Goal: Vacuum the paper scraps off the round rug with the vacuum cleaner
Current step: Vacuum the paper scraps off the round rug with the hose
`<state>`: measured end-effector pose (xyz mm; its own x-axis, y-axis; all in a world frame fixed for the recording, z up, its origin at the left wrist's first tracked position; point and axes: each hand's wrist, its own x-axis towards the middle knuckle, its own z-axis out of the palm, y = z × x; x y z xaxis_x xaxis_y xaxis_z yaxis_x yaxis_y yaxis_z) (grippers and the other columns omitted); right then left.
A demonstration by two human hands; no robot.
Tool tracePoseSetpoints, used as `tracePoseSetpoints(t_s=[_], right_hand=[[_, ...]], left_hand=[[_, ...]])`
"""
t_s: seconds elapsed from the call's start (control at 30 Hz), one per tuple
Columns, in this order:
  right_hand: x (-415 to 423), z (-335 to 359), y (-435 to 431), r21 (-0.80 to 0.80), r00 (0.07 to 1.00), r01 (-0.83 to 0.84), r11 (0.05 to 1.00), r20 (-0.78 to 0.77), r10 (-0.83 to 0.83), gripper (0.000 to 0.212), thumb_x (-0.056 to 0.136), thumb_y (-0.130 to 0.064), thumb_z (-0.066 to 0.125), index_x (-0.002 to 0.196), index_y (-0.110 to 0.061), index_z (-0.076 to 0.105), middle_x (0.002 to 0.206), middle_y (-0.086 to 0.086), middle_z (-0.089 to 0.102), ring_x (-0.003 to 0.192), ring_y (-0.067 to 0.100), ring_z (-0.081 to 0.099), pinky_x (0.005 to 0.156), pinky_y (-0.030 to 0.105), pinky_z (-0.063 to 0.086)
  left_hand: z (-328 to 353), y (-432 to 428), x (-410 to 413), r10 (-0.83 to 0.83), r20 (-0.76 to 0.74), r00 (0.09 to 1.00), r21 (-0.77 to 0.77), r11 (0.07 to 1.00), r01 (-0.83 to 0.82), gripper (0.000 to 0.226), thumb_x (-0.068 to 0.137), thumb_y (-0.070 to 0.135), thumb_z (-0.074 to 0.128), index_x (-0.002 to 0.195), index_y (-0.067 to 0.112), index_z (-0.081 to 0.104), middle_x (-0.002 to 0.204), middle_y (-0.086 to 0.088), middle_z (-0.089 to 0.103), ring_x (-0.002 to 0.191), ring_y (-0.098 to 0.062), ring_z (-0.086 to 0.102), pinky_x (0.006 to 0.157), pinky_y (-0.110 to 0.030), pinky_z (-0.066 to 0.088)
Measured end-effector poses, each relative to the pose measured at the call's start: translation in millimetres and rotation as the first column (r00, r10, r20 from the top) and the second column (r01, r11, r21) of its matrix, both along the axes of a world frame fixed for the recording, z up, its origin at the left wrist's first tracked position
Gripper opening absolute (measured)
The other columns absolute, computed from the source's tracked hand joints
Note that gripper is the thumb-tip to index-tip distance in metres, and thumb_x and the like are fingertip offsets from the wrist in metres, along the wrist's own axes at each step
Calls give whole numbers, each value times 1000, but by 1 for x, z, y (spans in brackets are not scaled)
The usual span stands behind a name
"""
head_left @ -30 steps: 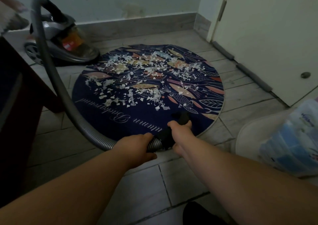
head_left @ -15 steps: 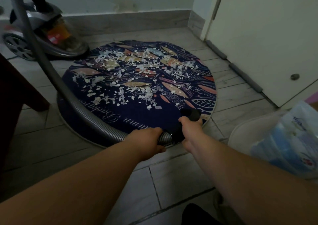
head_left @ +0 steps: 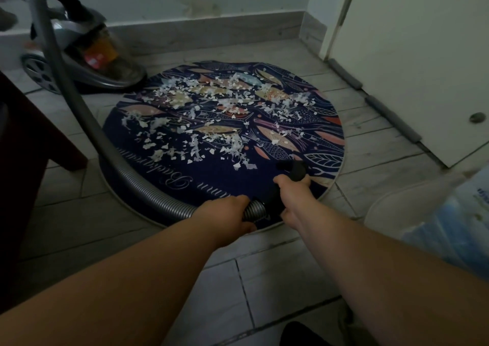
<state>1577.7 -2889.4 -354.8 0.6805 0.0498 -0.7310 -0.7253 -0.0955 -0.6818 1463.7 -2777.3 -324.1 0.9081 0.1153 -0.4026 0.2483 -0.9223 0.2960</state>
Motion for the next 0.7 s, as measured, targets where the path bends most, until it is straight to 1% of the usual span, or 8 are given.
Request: tracePoseSetpoints(t_s=[0.1, 0.23, 0.4, 0.43, 0.57, 0.7], right_hand=[[-3, -1, 9, 11, 1000, -21, 1000, 1, 21, 91, 91, -20, 62, 153, -49, 2, 131, 15, 52, 104, 35, 61, 90, 58, 55], [-12, -1, 23, 40, 998, -57, 998, -10, 57, 88, 92, -20, 60, 153, -47, 3, 126, 13, 54, 99, 33, 62, 88, 57, 56], [-27, -1, 44, 36, 994, -103, 994, -39, 105, 95, 89, -25, 63, 154, -47, -4, 110, 9, 51, 103, 35, 61, 92, 58, 53], [-30, -1, 48, 40, 992, -116, 992, -41, 117, 96, 90, -25, 63, 154, -46, -5, 112, 9, 51, 104, 35, 60, 93, 58, 53], [-40, 0, 63, 51, 984, -170, 984, -52, 172, 97, 90, -26, 63, 154, -46, -7, 132, 12, 50, 109, 35, 58, 97, 56, 51], [-44, -1, 74, 51, 980, -192, 980, -38, 194, 97, 87, -26, 65, 154, -45, -2, 131, 14, 51, 108, 35, 59, 98, 55, 51]], left_hand=[[1, 6, -5, 21, -15, 1000, 2, 1000, -21, 48, 86, 50, 59, 125, 24, 46, 123, 1, 55, 107, -20, 55, 93, -38, 45], [5, 17, -16, 49, -34, 998, 26, 998, -48, 51, 86, 49, 59, 128, 25, 43, 126, 0, 54, 110, -21, 54, 90, -33, 44], [15, 32, -34, 79, -67, 995, 54, 996, -75, 49, 87, 50, 58, 127, 26, 43, 121, 1, 55, 106, -19, 54, 86, -31, 43], [16, 36, -38, 88, -72, 994, 59, 995, -84, 48, 87, 50, 58, 125, 26, 44, 120, 1, 56, 104, -18, 55, 85, -31, 44], [19, 46, -53, 123, -78, 989, 75, 990, -117, 45, 86, 50, 59, 120, 24, 46, 114, 1, 57, 100, -19, 55, 84, -32, 45], [19, 52, -60, 143, -55, 988, 88, 987, -138, 49, 86, 50, 59, 123, 23, 42, 114, -2, 58, 99, -20, 57, 86, -34, 47]])
